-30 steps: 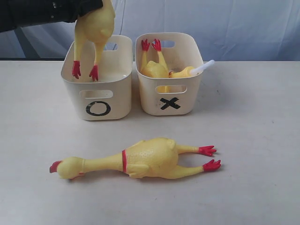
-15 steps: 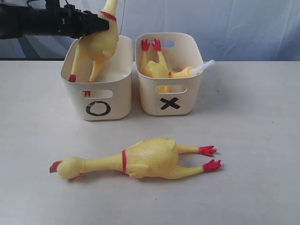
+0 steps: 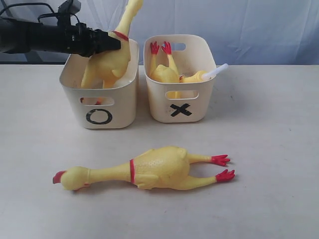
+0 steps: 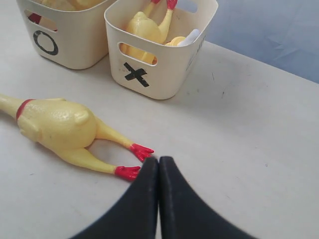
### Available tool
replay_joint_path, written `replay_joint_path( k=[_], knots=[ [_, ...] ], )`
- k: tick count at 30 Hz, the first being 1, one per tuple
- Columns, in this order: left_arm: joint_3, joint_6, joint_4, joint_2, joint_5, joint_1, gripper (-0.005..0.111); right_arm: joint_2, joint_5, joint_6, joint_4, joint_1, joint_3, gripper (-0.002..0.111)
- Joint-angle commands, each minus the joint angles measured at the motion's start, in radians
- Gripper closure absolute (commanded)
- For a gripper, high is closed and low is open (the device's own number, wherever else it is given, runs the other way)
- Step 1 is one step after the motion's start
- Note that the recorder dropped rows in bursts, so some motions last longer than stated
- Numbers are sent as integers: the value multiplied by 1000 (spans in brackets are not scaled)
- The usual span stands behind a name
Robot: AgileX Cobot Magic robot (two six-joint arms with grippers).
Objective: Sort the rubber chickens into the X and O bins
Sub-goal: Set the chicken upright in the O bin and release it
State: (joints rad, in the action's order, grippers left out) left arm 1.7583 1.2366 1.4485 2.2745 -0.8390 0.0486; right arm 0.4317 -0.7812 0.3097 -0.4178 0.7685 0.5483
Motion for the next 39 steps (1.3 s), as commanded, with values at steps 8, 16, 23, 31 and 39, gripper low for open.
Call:
replay_joint_path(
  k=[8,16,23,31,39],
  knots=[
    [6,-120,53,8,89,73,61,-7,11,-2,-1,0,-4,109],
    [6,-120,45,6,88,71,61,-7,11,-2,-1,0,-4,109],
    [8,-118,-10,-26,88,69,49,-7,11,-2,-1,0,-4,109],
    [8,-151,-132,-120,20,31,48,-7,11,-2,-1,0,-4,109],
    [8,-161,-333,-186,-244,25,48,-7,13,-2,-1,0,-4,109]
  ],
)
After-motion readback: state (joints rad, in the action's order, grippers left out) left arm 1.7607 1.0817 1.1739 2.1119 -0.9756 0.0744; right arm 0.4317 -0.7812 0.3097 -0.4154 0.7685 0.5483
